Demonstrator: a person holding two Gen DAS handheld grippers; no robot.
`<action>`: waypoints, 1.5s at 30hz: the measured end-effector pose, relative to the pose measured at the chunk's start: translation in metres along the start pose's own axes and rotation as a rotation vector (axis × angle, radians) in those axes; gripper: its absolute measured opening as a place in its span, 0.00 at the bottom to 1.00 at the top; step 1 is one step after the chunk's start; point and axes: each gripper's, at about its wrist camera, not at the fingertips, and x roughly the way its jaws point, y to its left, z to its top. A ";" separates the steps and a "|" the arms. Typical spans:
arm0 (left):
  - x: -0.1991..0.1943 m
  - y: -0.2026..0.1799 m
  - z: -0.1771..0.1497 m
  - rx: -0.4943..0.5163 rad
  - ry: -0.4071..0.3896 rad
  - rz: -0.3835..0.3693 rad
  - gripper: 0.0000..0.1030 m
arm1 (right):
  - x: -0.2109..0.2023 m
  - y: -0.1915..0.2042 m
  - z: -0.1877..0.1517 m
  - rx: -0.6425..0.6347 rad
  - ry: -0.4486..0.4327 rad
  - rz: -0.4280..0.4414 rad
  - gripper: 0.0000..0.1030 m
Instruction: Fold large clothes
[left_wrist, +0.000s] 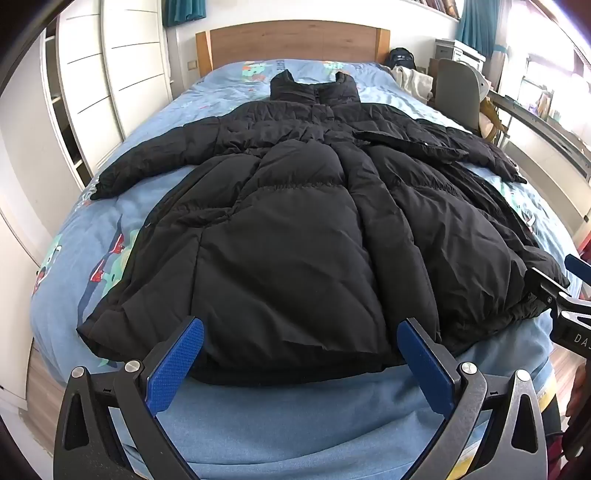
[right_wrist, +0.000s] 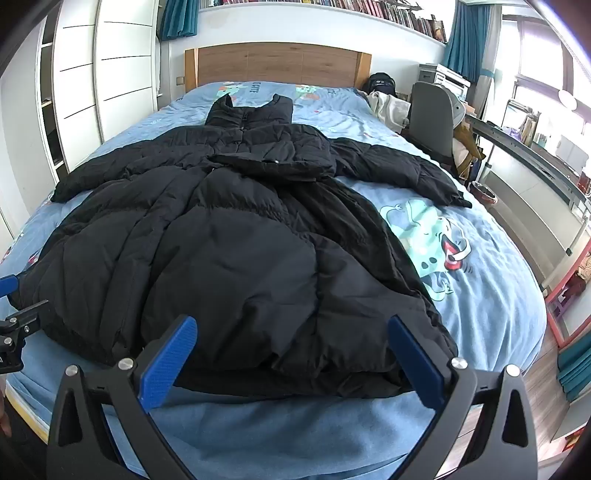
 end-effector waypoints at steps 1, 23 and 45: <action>0.000 0.000 0.000 -0.001 0.001 0.000 1.00 | 0.000 0.000 0.000 0.000 -0.002 -0.001 1.00; 0.003 0.003 -0.001 -0.016 0.007 0.024 1.00 | -0.001 -0.001 0.000 -0.004 0.006 -0.003 1.00; 0.002 0.004 0.001 -0.022 -0.002 0.025 1.00 | 0.004 0.005 -0.002 -0.007 0.015 0.002 1.00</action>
